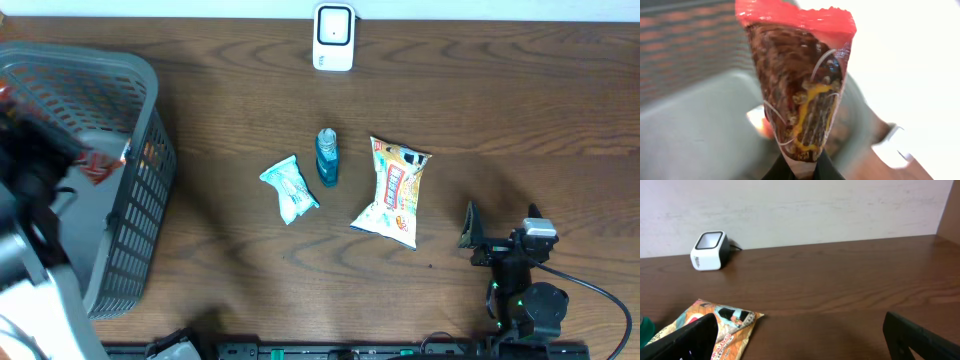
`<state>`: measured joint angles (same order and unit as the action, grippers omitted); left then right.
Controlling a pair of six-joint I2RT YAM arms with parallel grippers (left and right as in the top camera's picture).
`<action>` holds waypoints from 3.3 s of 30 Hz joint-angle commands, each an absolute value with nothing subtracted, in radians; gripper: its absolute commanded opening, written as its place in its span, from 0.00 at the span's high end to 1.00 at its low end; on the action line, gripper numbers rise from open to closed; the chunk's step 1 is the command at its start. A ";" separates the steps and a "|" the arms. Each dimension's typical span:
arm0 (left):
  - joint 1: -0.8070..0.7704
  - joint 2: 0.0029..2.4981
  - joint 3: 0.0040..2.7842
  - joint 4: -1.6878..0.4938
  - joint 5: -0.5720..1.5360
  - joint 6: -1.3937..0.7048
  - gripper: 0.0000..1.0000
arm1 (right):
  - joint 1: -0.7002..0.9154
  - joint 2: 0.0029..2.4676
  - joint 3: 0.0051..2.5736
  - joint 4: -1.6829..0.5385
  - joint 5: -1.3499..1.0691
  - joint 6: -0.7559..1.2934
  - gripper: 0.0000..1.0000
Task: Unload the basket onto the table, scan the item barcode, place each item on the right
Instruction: 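Reach into the basket and grasp the red-wrapped chocolate bar with the left gripper, then carry the chocolate bar toward the scanner and release it on the table, then return the left gripper to the basket and grasp the orange Kleenex pack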
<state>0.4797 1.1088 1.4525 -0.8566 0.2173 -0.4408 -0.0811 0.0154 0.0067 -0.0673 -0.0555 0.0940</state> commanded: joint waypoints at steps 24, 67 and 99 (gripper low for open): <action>-0.483 1.062 0.965 -0.759 0.066 -0.472 0.93 | -0.084 0.012 0.006 -0.071 -0.054 0.088 0.01; -0.556 1.048 1.062 -0.693 -0.045 -0.429 0.18 | -0.084 0.012 0.006 -0.071 -0.054 0.088 0.01; 0.521 1.549 1.540 -1.037 0.150 -0.041 0.02 | -0.084 0.012 0.006 -0.071 -0.054 0.088 0.01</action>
<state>0.5163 1.4765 1.5360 -1.0321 0.1020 -0.2520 -0.0811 0.0154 0.0067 -0.0677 -0.0555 0.0940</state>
